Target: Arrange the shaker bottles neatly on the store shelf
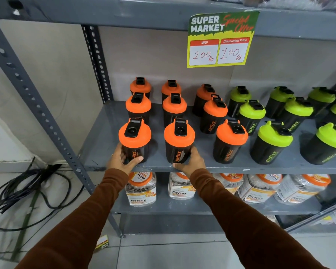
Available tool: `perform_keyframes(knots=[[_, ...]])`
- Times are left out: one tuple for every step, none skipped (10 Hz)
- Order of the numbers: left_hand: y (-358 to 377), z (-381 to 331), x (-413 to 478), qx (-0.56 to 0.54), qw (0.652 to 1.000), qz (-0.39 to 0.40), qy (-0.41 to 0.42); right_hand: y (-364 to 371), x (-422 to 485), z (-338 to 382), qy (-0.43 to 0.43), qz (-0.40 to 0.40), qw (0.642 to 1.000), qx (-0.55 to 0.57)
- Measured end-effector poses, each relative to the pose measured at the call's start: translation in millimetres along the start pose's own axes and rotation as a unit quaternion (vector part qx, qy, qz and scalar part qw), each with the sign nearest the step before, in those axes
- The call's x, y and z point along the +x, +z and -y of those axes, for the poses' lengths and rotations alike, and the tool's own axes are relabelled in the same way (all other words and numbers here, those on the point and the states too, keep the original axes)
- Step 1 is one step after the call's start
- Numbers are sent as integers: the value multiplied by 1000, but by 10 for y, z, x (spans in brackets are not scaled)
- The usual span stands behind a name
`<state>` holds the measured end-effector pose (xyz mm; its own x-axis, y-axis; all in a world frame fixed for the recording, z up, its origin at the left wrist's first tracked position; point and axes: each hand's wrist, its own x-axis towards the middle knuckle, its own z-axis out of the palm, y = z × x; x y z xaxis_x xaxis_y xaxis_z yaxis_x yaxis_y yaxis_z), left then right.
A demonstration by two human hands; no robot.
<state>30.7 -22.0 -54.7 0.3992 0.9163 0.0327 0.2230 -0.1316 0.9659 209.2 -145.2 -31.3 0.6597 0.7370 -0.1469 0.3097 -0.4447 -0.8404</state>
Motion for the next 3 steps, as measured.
perform_keyframes(knots=[[7, -22, -27, 4, 1000, -1, 13, -29, -18, -3, -1, 4, 1000, 2], [81, 0, -150, 5, 999, -50, 20, -50, -59, -68, -20, 1, 1000, -8], [221, 61, -402, 118, 986, -114, 40, -64, -145, -168, -29, 0, 998, -55]])
